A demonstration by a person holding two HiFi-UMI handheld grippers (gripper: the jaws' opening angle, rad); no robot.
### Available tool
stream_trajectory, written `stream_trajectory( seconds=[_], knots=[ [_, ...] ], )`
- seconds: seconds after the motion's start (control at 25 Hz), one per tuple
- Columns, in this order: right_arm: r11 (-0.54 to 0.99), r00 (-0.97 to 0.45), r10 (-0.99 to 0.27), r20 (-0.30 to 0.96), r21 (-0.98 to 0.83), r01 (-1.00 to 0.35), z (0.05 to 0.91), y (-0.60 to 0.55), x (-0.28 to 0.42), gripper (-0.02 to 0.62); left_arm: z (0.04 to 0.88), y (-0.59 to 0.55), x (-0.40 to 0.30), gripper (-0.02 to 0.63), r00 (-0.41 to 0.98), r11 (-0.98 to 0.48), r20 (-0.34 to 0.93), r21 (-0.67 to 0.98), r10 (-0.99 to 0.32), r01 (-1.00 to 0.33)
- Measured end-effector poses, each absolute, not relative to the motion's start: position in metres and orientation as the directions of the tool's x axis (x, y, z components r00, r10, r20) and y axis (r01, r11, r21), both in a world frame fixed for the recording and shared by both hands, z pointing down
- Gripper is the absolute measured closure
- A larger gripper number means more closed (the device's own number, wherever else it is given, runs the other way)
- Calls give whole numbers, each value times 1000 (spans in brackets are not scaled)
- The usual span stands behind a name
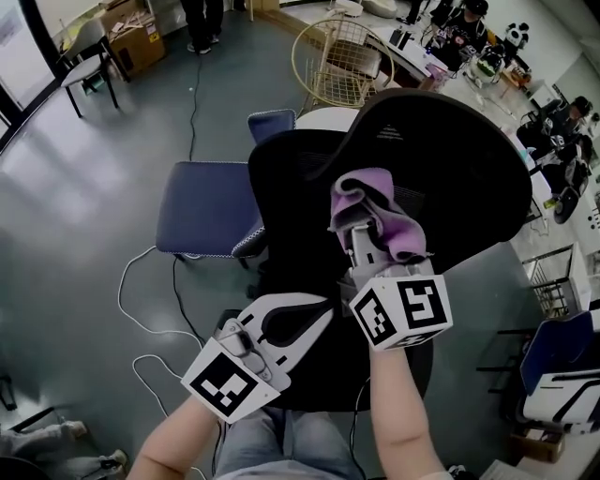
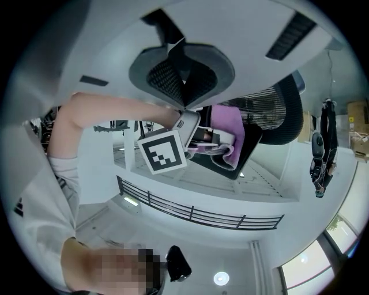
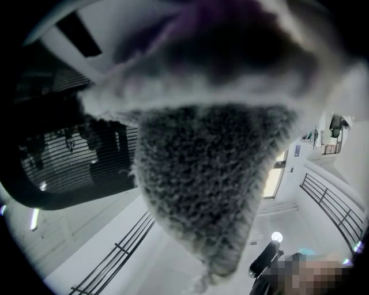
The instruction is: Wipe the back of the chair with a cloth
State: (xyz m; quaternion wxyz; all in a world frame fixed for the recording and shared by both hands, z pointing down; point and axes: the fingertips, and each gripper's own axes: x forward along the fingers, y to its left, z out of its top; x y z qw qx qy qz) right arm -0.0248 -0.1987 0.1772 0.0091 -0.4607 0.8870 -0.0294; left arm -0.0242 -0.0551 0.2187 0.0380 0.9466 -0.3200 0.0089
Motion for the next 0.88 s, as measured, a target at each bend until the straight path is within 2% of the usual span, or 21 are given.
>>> stream_trajectory(
  seconds=[0.32,0.88],
  knots=[
    [625,-628,-777,40,-66,-778,195,-188,-53,520,229,-50,-44,595,763,-759,50,76,-645,-646],
    [638,-640,-737,216,-89,-765,258,-219,-113,520,235,-48,-82,595,701,-698,61,65,-710,-713]
  ],
)
